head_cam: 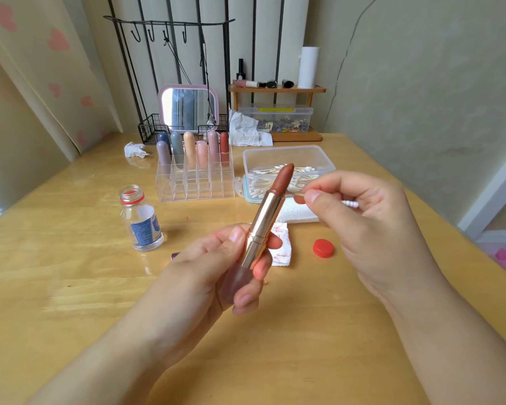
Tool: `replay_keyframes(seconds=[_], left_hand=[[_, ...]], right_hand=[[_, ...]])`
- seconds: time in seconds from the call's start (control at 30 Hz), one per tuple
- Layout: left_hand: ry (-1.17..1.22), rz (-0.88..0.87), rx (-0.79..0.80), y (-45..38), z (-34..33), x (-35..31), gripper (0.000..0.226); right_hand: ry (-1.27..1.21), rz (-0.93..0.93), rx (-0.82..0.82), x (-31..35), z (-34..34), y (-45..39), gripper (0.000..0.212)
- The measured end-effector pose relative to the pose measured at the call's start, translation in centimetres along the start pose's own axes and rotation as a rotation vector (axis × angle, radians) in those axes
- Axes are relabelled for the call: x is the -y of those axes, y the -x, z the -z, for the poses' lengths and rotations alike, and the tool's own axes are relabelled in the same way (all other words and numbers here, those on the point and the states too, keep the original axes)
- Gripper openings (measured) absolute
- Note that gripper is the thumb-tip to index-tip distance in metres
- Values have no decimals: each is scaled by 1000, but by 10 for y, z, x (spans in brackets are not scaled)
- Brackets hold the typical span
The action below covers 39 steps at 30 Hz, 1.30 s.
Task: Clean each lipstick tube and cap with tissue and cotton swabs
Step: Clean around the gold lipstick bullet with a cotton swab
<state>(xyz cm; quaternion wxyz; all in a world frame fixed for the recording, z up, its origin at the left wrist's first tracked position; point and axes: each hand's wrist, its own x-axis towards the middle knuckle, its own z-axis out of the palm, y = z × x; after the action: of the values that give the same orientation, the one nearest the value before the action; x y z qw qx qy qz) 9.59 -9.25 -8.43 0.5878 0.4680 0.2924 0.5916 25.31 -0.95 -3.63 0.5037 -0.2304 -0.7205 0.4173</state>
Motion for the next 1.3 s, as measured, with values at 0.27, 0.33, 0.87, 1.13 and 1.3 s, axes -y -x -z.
replay_keyframes(seconds=[0.27,0.33,0.87,1.13,1.3], left_hand=[[-2,-2,-18,1,1,-2,34],[-10,-10,-30,0,-1,-2,34],[-91,-18,-202,5,-12,-8,13],[-64,-27,-191,4,-12,-9,22],[-68,-36,-193,4,-13,-10,21]], right_hand=[[-1,-20,-1,0,0,1,15],[6,7,-5,1,0,0,14],[74,0,86,-2,-5,7,8],[158,105,23,-7,-9,8,9],[186,110,145,-8,-12,12,9]])
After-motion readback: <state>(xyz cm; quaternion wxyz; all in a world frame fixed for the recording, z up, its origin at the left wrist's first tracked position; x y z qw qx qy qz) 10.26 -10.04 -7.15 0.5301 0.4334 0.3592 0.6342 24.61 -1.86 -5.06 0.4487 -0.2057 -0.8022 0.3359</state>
